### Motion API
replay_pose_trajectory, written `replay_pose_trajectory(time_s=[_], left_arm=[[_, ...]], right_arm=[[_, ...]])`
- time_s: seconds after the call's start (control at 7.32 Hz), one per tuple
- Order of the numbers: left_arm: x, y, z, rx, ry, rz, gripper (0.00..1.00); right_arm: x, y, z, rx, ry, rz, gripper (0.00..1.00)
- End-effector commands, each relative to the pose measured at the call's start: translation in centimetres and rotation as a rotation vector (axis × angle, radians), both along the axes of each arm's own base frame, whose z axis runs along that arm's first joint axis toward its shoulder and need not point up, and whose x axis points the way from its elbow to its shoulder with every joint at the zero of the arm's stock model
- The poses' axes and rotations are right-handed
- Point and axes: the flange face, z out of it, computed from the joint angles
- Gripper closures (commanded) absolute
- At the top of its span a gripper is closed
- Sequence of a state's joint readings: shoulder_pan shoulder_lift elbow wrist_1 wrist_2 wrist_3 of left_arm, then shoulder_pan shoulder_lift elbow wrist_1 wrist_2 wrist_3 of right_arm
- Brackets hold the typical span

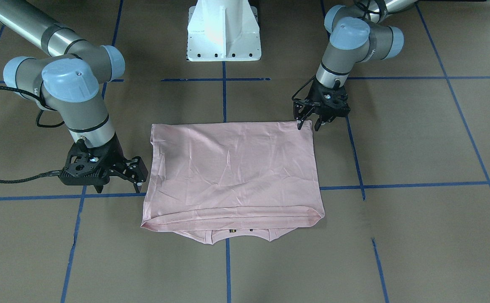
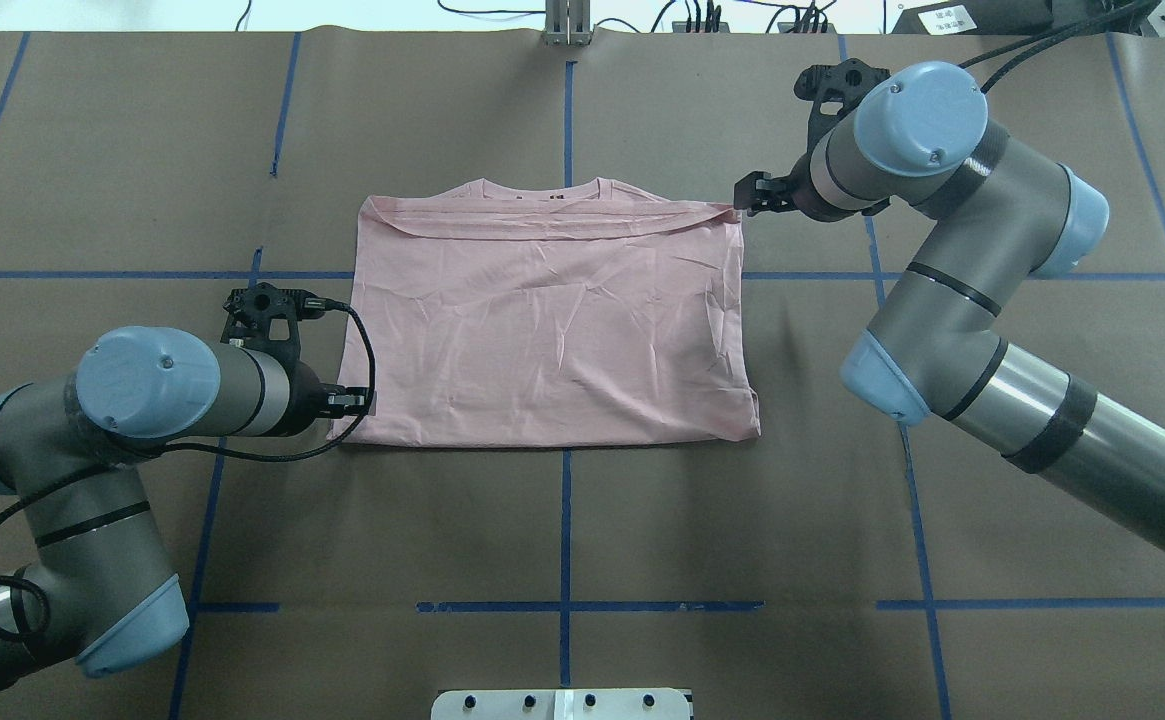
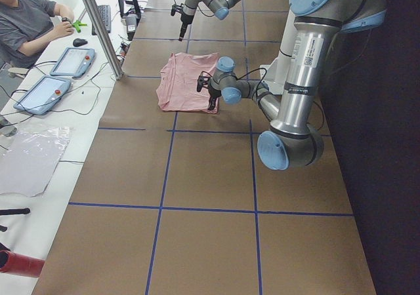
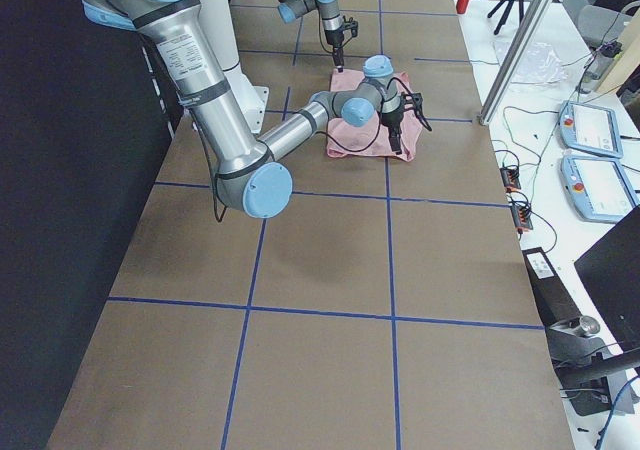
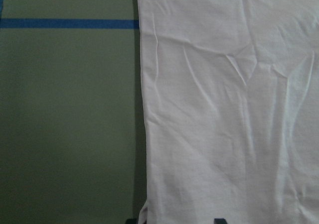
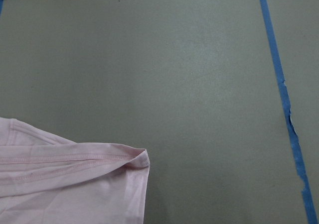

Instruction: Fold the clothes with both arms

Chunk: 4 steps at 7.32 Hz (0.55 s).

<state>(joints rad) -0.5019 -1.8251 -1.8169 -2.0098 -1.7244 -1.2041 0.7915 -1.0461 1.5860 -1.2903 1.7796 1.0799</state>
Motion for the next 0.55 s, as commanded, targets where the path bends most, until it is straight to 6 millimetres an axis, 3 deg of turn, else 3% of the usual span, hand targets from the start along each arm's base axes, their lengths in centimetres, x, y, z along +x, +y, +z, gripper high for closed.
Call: replay_pose_trajectory(time_s=[0.0, 0.27, 0.41], left_arm=[[1.01, 0.91, 0.85, 0.001, -0.021, 0.01, 0.44], [1.35, 1.13, 1.08, 0.004, -0.027, 0.008, 0.67], [1.53, 1.36, 1.1, 0.004, -0.029, 0.015, 0.95]], right_arm=[[-0.11, 0.04, 0.07, -0.001, 0.001, -0.001, 0.0], [-0.12, 0.01, 0.14, -0.001, 0.003, 0.0, 0.0], [-0.13, -0.03, 0.22, -0.001, 0.005, 0.001, 0.0]])
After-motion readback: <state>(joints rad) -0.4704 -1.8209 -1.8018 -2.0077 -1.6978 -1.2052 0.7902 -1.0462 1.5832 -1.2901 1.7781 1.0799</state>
